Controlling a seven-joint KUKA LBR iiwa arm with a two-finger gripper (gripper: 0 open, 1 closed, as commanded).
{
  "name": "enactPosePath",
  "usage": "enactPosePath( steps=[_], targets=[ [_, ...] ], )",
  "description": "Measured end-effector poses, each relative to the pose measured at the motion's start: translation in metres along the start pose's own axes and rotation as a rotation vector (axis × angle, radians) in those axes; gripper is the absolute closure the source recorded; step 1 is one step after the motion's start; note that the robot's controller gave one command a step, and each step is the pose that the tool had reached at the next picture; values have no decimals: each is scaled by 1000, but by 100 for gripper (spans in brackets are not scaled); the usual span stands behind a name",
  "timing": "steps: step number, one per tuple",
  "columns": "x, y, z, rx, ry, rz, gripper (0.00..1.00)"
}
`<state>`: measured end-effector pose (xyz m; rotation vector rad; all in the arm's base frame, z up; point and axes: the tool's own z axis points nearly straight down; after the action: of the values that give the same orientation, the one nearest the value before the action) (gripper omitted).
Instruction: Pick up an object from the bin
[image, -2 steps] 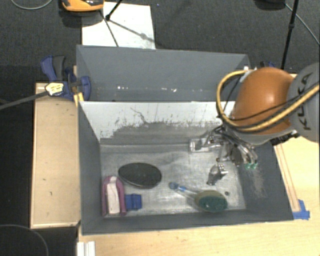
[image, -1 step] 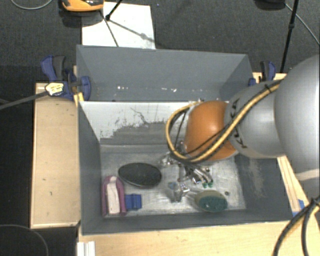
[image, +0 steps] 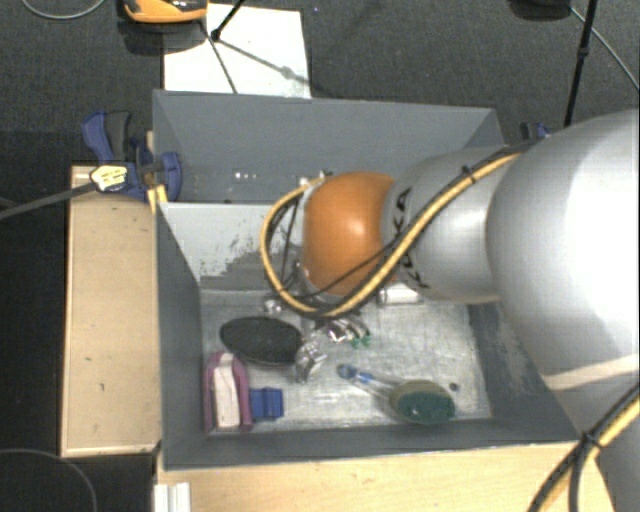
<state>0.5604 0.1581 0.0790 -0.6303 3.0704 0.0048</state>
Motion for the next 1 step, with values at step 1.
enactPosePath(
  steps=[1],
  targets=[
    [-15, 15, 6, 7, -8, -141, 0]
  ],
)
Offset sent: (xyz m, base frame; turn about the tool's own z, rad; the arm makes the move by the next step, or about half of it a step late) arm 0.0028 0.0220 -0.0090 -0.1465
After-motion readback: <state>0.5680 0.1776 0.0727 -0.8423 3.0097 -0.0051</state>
